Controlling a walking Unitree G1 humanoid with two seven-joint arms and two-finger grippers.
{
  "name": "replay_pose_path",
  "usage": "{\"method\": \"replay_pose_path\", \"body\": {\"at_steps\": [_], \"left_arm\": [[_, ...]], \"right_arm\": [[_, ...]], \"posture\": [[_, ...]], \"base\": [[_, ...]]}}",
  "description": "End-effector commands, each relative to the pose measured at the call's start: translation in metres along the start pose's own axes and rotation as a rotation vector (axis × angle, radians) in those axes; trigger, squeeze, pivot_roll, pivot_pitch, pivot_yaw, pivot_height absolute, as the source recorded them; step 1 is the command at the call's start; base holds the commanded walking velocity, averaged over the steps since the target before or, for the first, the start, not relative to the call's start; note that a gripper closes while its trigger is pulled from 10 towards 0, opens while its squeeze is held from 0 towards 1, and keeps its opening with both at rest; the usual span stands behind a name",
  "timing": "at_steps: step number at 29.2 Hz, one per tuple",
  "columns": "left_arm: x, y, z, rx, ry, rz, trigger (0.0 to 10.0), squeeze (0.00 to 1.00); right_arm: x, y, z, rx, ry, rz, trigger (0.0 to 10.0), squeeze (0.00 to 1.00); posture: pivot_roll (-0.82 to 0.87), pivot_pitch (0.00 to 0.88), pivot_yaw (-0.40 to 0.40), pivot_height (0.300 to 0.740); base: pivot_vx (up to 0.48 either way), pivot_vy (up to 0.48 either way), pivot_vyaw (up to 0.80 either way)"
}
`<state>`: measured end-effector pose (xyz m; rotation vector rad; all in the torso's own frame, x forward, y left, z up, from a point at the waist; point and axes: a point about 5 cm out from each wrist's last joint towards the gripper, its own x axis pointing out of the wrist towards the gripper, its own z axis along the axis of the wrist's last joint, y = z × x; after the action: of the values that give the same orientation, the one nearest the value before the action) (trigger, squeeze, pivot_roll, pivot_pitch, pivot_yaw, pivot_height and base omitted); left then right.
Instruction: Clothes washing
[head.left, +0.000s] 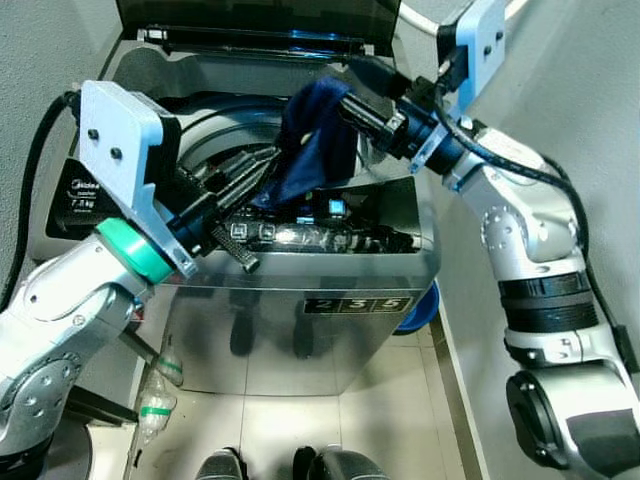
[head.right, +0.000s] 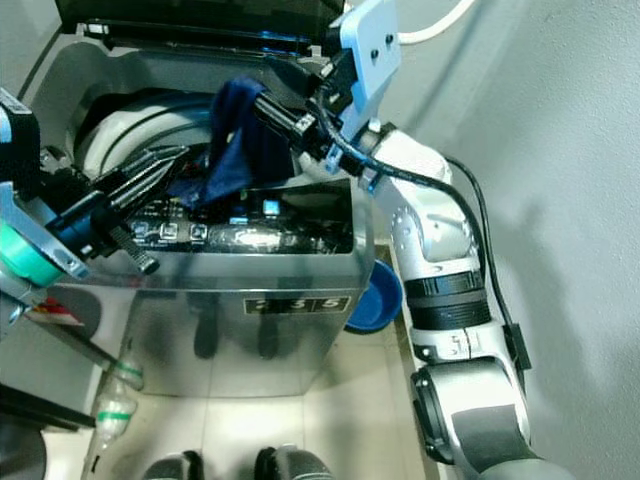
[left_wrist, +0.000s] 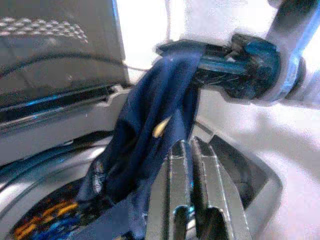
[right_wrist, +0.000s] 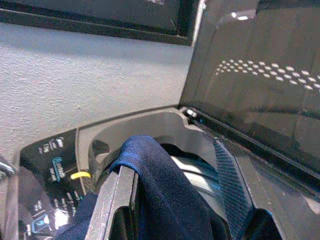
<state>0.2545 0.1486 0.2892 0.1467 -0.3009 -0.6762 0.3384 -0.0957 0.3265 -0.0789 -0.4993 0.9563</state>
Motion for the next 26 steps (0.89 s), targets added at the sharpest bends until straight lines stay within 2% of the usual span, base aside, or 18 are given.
{"method": "replay_pose_path", "body": {"at_steps": [1, 2, 4, 5, 6, 8, 9, 11, 13, 14, 16, 18, 19, 20, 23, 24, 25, 26], "left_arm": [[0.008, 0.015, -0.010, 0.046, 0.034, 0.036, 10.0, 0.00], [0.020, 0.034, -0.017, 0.085, 0.049, 0.089, 10.0, 0.00], [0.020, 0.034, -0.017, 0.085, 0.049, 0.089, 10.0, 0.00], [0.031, 0.054, -0.022, 0.124, 0.064, 0.148, 10.0, 0.00], [0.031, 0.054, -0.022, 0.124, 0.064, 0.148, 10.0, 0.00], [0.050, 0.089, -0.024, 0.156, 0.071, 0.222, 10.0, 0.00], [0.050, 0.089, -0.024, 0.156, 0.071, 0.222, 10.0, 0.00], [0.058, 0.119, -0.015, 0.223, 0.078, 0.308, 10.0, 0.00], [0.058, 0.119, -0.015, 0.223, 0.078, 0.308, 10.0, 0.00], [0.048, 0.156, 0.013, 0.341, 0.060, 0.507, 10.0, 0.00], [0.048, 0.156, 0.013, 0.341, 0.060, 0.507, 10.0, 0.00], [0.024, 0.186, 0.040, 0.428, 0.042, 0.699, 10.0, 0.00], [0.024, 0.186, 0.040, 0.428, 0.042, 0.699, 10.0, 0.00], [0.011, 0.195, 0.047, 0.455, 0.045, 0.758, 10.0, 0.00], [0.004, 0.196, 0.048, 0.451, 0.054, 0.723, 10.0, 0.00], [0.002, 0.189, 0.044, 0.417, 0.052, 0.634, 10.0, 0.00], [0.002, 0.189, 0.044, 0.417, 0.052, 0.634, 10.0, 0.00], [0.004, 0.172, 0.038, 0.376, 0.041, 0.506, 10.0, 0.00]], "right_arm": [[0.001, 0.002, 0.023, -0.026, -0.078, 0.042, 10.0, 0.00], [-0.002, 0.000, 0.027, -0.026, -0.088, 0.047, 10.0, 0.00], [-0.002, 0.000, 0.027, -0.026, -0.088, 0.047, 10.0, 0.00], [-0.005, -0.002, 0.031, -0.029, -0.095, 0.047, 10.0, 0.00], [-0.005, -0.002, 0.031, -0.029, -0.095, 0.047, 10.0, 0.00], [-0.014, 0.000, 0.043, -0.010, -0.133, 0.091, 10.0, 0.00], [-0.014, 0.000, 0.043, -0.010, -0.133, 0.091, 10.0, 0.00], [-0.023, 0.011, 0.049, -0.006, -0.127, 0.210, 10.0, 0.00], [-0.023, 0.011, 0.049, -0.006, -0.127, 0.210, 10.0, 0.00], [-0.025, 0.010, 0.028, -0.110, 0.031, 0.166, 10.0, 0.00], [-0.025, 0.010, 0.028, -0.110, 0.031, 0.166, 10.0, 0.00], [-0.022, 0.003, -0.001, -0.201, 0.180, 0.080, 10.0, 0.00], [-0.022, 0.003, -0.001, -0.201, 0.180, 0.080, 10.0, 0.00], [-0.019, 0.003, -0.010, -0.209, 0.201, 0.067, 10.0, 0.00], [-0.014, 0.005, -0.007, -0.181, 0.156, 0.058, 10.0, 0.00], [-0.007, 0.005, 0.001, -0.158, 0.092, 0.037, 10.0, 0.00], [-0.007, 0.005, 0.001, -0.158, 0.092, 0.037, 10.0, 0.00], [0.002, 0.001, 0.011, -0.143, 0.035, -0.002, 10.0, 0.00]], "posture": [[0.10, 0.065, -0.021, 0.740], [0.09, 0.070, -0.018, 0.740], [0.09, 0.070, -0.018, 0.740], [0.08, 0.074, -0.013, 0.740], [0.08, 0.074, -0.013, 0.740], [0.04, 0.092, 0.009, 0.740], [0.04, 0.092, 0.009, 0.740], [0.02, 0.096, 0.022, 0.740], [0.02, 0.096, 0.022, 0.740], [0.01, 0.099, 0.030, 0.740], [0.01, 0.099, 0.030, 0.740], [0.04, 0.111, 0.023, 0.740], [0.04, 0.111, 0.023, 0.740], [0.04, 0.112, 0.023, 0.740], [0.04, 0.111, 0.020, 0.740], [0.04, 0.110, 0.018, 0.740], [0.04, 0.110, 0.018, 0.740], [0.04, 0.108, 0.017, 0.740]], "base": [[0.000, 0.000, 0.00], [0.000, 0.000, 0.00], [0.000, 0.000, 0.00], [0.000, 0.000, 0.00], [0.000, 0.000, 0.00], [0.000, 0.000, 0.00], [0.000, 0.000, 0.00], [0.000, 0.000, 0.00], [0.000, 0.000, 0.00], [0.000, 0.000, 0.00], [0.000, 0.000, 0.00], [0.000, 0.000, 0.00], [0.000, 0.000, 0.00], [0.000, 0.000, 0.00], [0.000, 0.000, 0.00], [0.000, 0.000, 0.00], [0.000, 0.000, 0.00], [0.000, 0.000, 0.00]]}}
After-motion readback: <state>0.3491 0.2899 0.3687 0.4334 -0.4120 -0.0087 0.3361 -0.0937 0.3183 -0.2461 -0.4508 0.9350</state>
